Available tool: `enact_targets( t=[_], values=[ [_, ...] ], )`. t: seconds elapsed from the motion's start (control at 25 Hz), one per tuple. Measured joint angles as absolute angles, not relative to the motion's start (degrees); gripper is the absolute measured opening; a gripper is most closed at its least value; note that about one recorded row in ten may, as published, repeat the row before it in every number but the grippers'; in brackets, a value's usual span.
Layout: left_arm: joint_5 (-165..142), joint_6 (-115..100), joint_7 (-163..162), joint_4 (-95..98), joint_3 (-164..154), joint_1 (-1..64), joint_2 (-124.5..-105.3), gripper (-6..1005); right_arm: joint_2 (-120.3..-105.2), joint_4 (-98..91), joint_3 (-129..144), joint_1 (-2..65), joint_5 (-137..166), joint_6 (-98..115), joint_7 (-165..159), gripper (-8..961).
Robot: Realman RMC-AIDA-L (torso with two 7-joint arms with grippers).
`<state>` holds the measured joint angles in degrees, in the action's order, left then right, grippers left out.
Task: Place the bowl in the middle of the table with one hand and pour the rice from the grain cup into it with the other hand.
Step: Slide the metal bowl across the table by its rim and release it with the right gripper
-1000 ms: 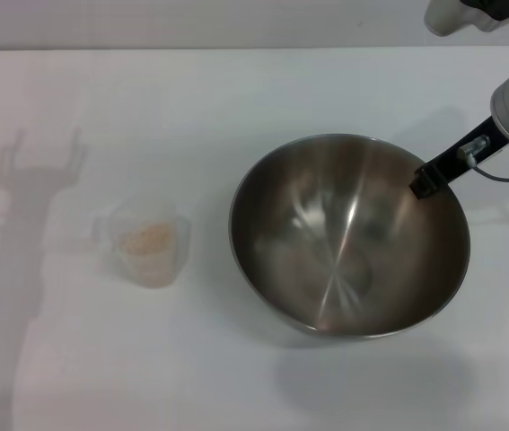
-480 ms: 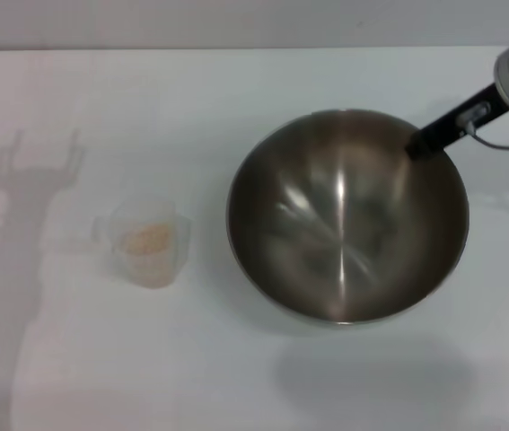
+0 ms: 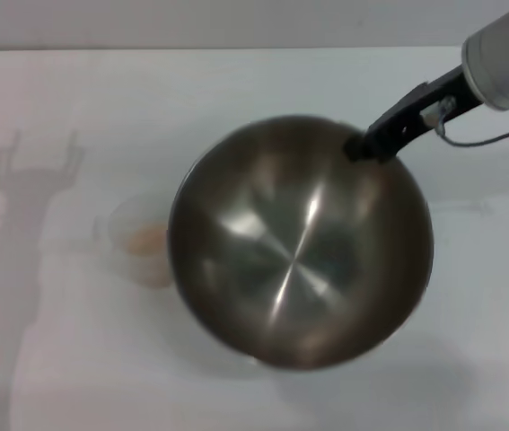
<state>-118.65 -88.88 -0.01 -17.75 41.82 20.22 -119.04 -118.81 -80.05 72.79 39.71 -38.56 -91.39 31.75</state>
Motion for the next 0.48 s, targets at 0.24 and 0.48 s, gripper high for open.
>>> enact_targets(
  t=[0.24, 0.48],
  values=[
    [-118.65, -89.32, -0.01, -17.76, 41.65, 20.12, -119.01, 785, -118.88, -78.42, 75.03, 40.06, -39.28, -93.16, 33.03, 23],
    [-118.74, -89.49, -0.01, -17.76, 41.49, 19.94, -119.0, 785, -118.9, -75.24, 75.17, 40.41, -37.43, -92.26, 33.03, 23]
  ],
)
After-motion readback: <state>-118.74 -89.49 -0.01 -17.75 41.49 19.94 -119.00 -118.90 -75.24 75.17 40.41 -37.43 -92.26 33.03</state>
